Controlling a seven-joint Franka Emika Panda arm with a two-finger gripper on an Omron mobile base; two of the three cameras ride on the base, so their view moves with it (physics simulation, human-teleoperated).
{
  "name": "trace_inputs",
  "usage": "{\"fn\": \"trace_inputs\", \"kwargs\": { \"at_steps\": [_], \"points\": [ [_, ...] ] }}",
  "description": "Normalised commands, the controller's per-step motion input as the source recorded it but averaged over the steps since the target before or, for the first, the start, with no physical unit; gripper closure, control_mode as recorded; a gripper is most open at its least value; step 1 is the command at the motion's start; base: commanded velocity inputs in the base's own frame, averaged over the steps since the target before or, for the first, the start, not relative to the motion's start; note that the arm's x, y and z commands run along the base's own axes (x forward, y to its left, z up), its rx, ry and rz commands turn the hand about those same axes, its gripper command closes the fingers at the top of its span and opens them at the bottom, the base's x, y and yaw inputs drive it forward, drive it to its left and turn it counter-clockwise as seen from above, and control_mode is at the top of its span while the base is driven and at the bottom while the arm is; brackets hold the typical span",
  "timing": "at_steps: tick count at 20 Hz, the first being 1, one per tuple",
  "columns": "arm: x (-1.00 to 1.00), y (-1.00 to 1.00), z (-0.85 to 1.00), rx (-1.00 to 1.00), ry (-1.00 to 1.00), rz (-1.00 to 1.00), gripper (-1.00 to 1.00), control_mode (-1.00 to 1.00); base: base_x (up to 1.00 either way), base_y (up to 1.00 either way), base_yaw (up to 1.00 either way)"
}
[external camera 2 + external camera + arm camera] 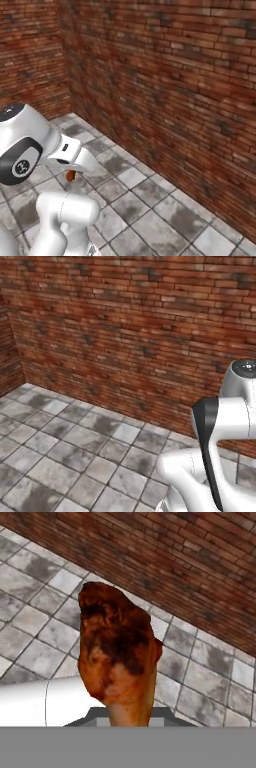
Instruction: Take the chicken drumsticks from the pan and place one on each plate on the dining counter.
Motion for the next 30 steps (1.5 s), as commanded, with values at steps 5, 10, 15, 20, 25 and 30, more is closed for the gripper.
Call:
{"fn": "trace_inputs", "kwargs": {
  "at_steps": [5, 10, 15, 20, 25, 30],
  "points": [
    [0.00, 0.00, 0.00, 0.00, 0.00, 0.00, 1.00, 1.00, 1.00, 0.25, 0.38],
    [0.00, 0.00, 0.00, 0.00, 0.00, 0.00, 1.00, 1.00, 1.00, 0.01, 0.44],
    [0.00, 0.00, 0.00, 0.00, 0.00, 0.00, 1.00, 1.00, 1.00, 0.00, 0.54],
    [0.00, 0.00, 0.00, 0.00, 0.00, 0.00, 1.00, 1.00, 1.00, 0.00, 0.53],
    [0.00, 0.00, 0.00, 0.00, 0.00, 0.00, 1.00, 1.00, 1.00, 0.00, 0.45],
    [0.00, 0.00, 0.00, 0.00, 0.00, 0.00, 1.00, 1.00, 1.00, 0.00, 0.43]
  ]
}}
